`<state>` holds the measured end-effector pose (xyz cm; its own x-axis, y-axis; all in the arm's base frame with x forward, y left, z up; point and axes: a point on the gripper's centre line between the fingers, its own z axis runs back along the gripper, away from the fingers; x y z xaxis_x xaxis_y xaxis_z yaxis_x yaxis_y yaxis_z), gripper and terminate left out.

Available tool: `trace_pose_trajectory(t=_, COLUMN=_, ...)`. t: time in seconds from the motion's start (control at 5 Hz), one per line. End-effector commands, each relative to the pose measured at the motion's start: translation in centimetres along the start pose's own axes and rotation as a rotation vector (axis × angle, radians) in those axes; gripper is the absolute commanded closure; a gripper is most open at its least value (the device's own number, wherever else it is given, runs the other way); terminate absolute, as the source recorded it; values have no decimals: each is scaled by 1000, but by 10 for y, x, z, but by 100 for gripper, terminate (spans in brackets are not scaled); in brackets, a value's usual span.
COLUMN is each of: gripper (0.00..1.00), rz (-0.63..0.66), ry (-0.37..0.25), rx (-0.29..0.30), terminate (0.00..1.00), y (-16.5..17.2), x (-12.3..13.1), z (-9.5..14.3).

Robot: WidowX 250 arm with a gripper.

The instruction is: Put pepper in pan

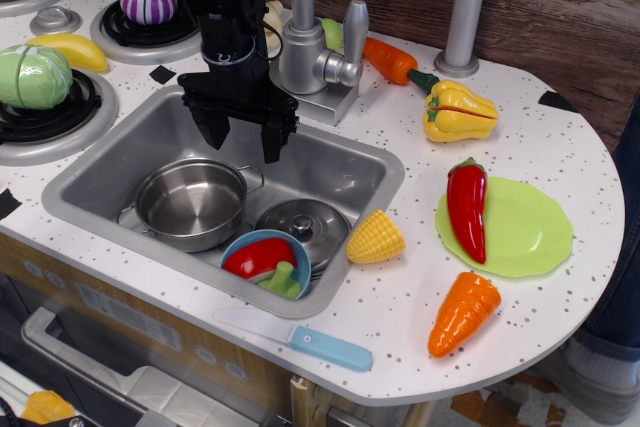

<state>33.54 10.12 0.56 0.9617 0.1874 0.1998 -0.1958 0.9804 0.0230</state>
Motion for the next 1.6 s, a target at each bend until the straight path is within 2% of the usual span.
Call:
trace_pose_trajectory(t=0.0, gripper=0, rz=0, ry=0, rx=0, terminate=0, y=0, x=0, z=0)
trace_pose_trajectory(t=0.2, gripper=0, rz=-13, ry=-25, rx=19, terminate=0, y=-17, x=-1, z=12)
trace_pose_trajectory(t=0.4, gripper=0, rz=-17, ry=-35, rx=47, terminate=0, y=-53, x=2, z=51)
trace_pose_trajectory(t=0.6, gripper=0, rz=22, ry=-30, rx=16, terminate=0, y=-102, x=4, z=73)
trace_pose_trajectory(t=0.8, gripper=0, rz=85, ry=-43, rx=25, terminate=0, y=-151, x=1, z=79)
trace_pose_trajectory(t=1.0, gripper=0, rz=156, ry=-27, rx=26, terminate=0, y=-188, x=-5, z=76)
trace_pose_trajectory(t=1.2, gripper=0, rz=196, ry=-32, rx=40, terminate=0, y=-206, x=-12, z=67)
trace_pose_trajectory(t=1.4, gripper=0, rz=211, ry=-13, rx=31, terminate=0, y=-202, x=-17, z=56)
